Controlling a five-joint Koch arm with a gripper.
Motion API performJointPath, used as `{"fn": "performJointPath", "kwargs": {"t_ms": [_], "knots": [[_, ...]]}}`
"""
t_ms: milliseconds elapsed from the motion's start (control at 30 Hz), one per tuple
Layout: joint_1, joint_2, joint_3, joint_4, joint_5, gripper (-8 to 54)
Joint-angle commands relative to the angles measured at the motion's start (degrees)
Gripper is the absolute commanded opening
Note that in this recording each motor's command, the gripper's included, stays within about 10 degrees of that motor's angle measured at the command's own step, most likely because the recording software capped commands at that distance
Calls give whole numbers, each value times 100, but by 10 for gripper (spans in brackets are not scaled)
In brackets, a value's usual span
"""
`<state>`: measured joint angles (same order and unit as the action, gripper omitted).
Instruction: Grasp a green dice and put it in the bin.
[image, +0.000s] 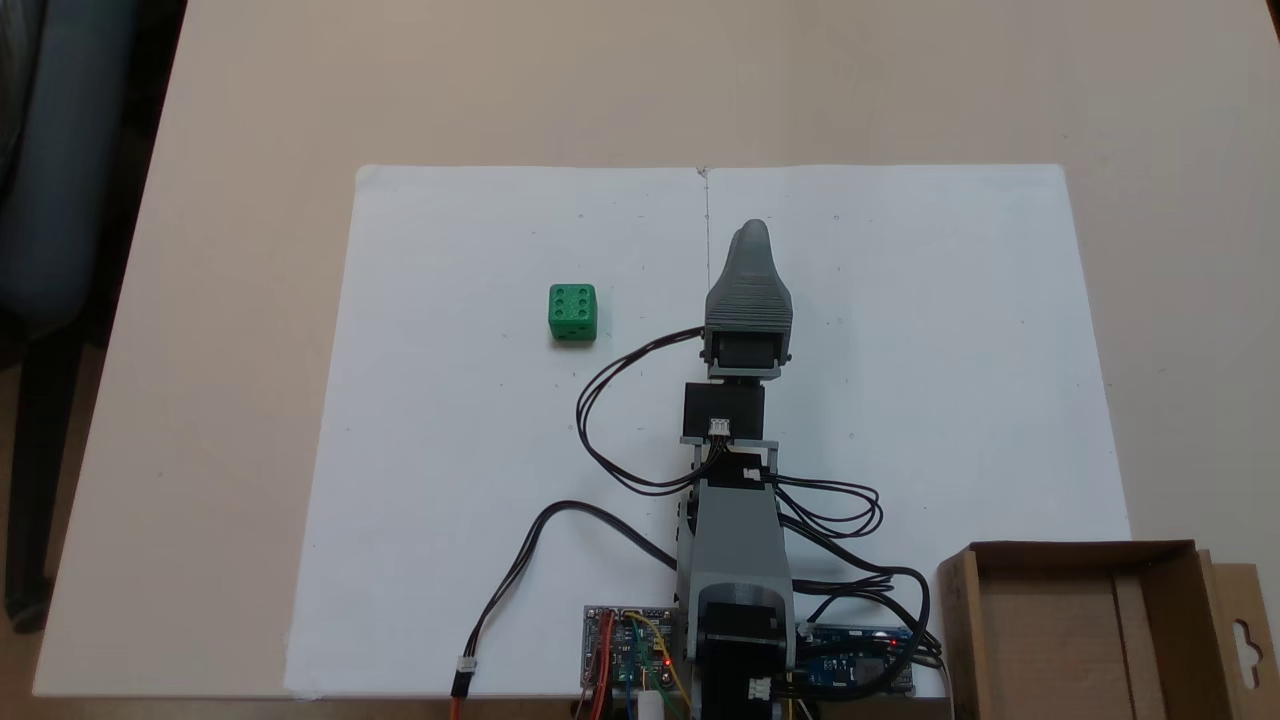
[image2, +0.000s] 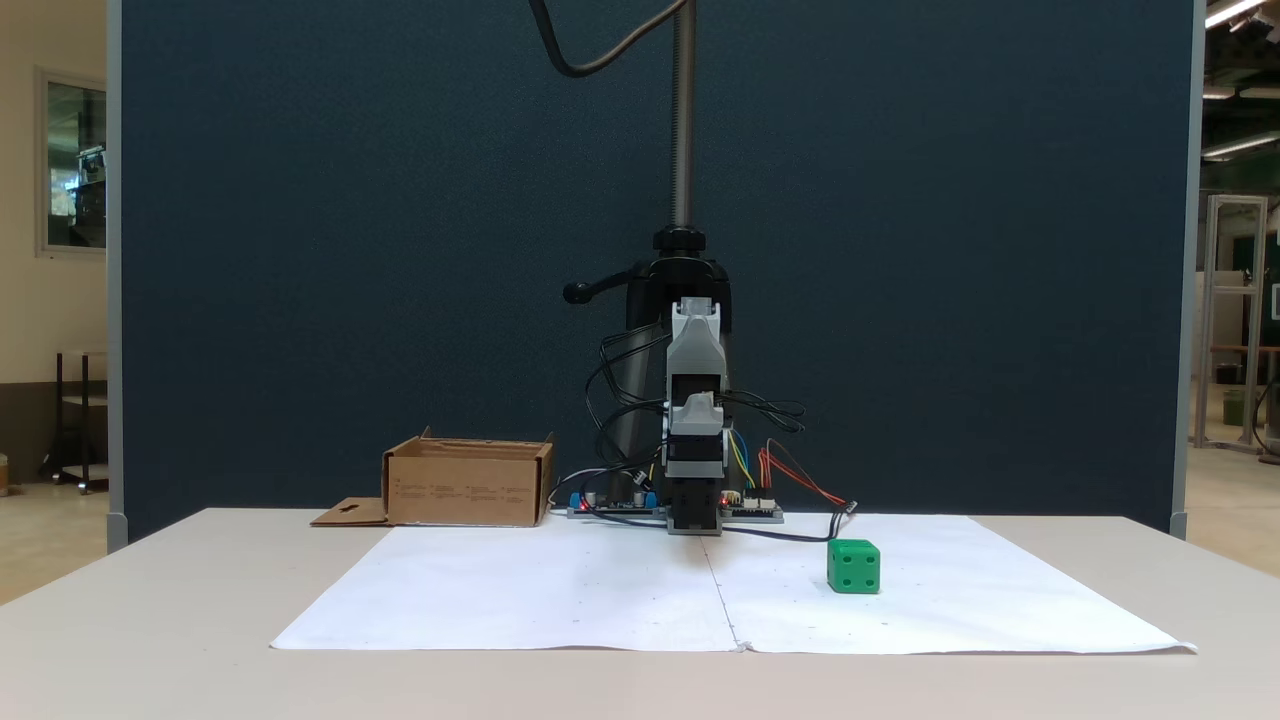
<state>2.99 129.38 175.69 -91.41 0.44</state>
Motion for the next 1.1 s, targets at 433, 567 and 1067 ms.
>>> {"fn": "performJointPath", "kwargs": {"t_ms": [433,567,1067], "knots": [[229,642,378,-176,-334,447],[229,642,378,-176,-325,447],[-141,642,378,-176,-369,446]]}}
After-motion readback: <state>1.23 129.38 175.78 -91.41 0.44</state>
